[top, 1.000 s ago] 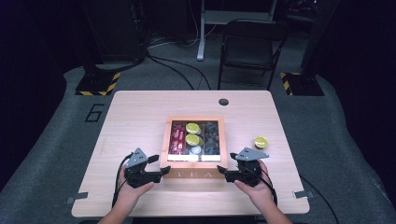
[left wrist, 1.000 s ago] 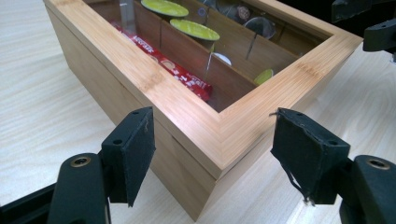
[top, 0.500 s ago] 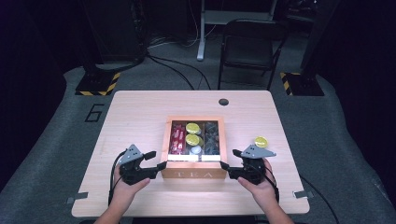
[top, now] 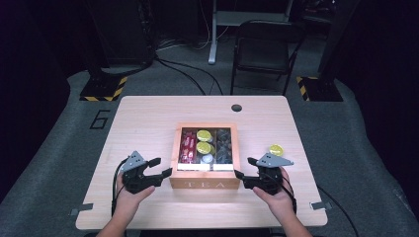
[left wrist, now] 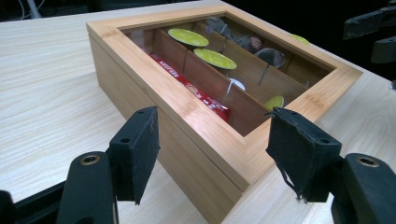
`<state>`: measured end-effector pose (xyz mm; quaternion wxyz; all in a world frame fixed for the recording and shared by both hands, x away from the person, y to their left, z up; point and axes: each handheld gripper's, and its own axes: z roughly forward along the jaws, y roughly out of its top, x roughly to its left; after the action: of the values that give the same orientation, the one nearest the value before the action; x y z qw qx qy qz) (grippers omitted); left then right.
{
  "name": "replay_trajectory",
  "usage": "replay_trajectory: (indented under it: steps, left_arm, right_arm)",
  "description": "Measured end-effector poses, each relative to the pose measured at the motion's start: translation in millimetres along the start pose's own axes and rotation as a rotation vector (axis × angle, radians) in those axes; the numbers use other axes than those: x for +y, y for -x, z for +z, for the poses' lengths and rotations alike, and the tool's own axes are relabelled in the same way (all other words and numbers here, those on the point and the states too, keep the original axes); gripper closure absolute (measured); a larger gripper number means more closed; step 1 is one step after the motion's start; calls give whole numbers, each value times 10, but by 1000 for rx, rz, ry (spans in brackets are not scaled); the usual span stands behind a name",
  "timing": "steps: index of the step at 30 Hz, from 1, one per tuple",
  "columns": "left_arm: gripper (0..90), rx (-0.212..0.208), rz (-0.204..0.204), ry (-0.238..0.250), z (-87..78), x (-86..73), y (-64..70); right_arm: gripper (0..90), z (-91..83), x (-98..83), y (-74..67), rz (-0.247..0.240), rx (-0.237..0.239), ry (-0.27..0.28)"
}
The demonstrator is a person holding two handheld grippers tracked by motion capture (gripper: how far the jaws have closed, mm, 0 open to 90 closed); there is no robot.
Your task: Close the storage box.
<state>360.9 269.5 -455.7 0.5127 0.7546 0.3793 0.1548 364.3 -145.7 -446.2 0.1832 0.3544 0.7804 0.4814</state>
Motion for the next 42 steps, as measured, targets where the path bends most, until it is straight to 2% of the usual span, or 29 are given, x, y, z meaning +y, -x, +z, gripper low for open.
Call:
replay_trajectory:
  steps: [5,14,19,23,26,32,38,42]
  left_arm:
    - [339,16,-20,20,-16,-5,-33]
    - [339,47,-35,20,-57,-15,-131]
    - [339,62,-41,13,-65,-31,-187]
    - [339,88,-29,3,-64,-43,-234]
    - [339,96,-37,2,-62,-59,-269]
    - [339,126,-28,-17,-55,-78,-331]
    - [339,139,-44,-28,-22,-106,-396]
    - [339,143,-39,-48,7,-111,-418]
  right_arm:
    - [291,-41,-4,80,19,-28,9]
    - [292,-147,-41,316,74,-111,19]
    - [292,-163,-72,400,101,-136,14]
    - [292,-142,-102,434,87,-155,-9]
    - [292,-110,-129,449,69,-172,-36]
    - [292,-59,-182,488,78,-183,-68]
    - [292,-26,-220,503,99,-185,-85]
    - [292,-8,-242,519,84,-190,-90]
